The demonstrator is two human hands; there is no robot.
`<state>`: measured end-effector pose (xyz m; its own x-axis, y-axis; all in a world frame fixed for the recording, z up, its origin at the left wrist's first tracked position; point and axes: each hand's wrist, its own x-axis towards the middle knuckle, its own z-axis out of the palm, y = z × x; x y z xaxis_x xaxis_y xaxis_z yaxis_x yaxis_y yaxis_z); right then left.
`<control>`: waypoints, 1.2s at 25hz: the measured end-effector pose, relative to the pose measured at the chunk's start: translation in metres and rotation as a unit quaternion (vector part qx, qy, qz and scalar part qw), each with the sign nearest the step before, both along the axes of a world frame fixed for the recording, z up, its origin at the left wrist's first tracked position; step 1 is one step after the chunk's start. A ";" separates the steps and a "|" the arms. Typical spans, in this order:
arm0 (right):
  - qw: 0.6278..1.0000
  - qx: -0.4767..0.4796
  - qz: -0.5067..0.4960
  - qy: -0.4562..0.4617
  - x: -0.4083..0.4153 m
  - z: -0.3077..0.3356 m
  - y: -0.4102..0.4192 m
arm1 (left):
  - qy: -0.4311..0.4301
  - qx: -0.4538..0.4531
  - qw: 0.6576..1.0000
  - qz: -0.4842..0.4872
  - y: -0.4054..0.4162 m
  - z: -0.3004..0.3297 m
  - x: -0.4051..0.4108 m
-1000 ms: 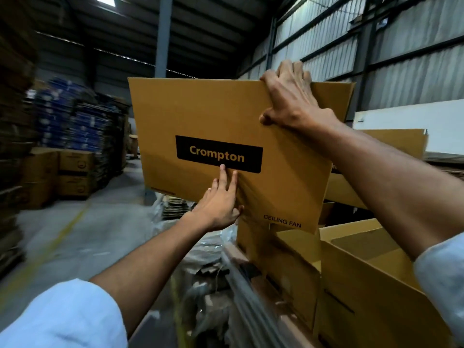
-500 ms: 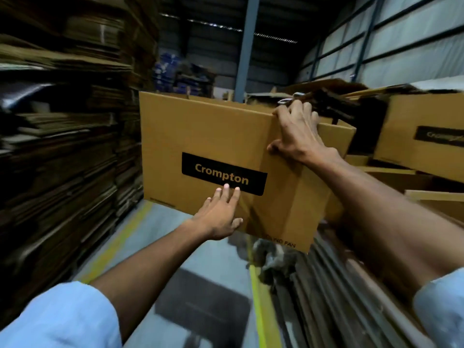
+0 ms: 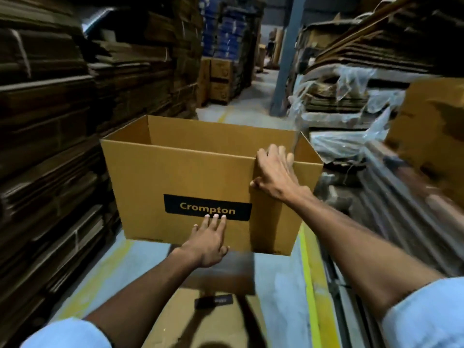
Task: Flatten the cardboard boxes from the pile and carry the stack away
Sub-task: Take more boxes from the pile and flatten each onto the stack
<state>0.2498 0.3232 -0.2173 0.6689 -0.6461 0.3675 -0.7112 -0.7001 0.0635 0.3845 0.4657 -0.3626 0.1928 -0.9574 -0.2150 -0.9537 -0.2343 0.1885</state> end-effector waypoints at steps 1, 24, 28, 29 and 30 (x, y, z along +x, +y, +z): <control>1.000 0.011 0.002 0.007 0.010 -0.024 0.012 | 0.004 0.013 1.000 0.004 0.018 -0.020 0.010; 0.961 0.214 0.072 0.159 0.082 -0.544 0.091 | 0.036 0.150 0.980 0.123 0.210 -0.486 0.077; 0.955 0.231 0.080 0.170 0.088 -0.575 0.074 | -0.020 0.071 0.978 0.195 0.223 -0.522 0.097; 0.953 0.235 0.076 0.174 0.087 -0.582 0.069 | -0.029 0.058 0.973 0.220 0.227 -0.530 0.103; 0.953 0.237 0.073 0.176 0.087 -0.588 0.062 | -0.036 0.050 0.967 0.246 0.230 -0.537 0.110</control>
<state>0.3364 0.3857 -0.8057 0.7927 -0.5736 -0.2063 -0.5965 -0.7996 -0.0689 0.4942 0.6962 -0.9000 0.6372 -0.7212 -0.2717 -0.7322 -0.6765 0.0789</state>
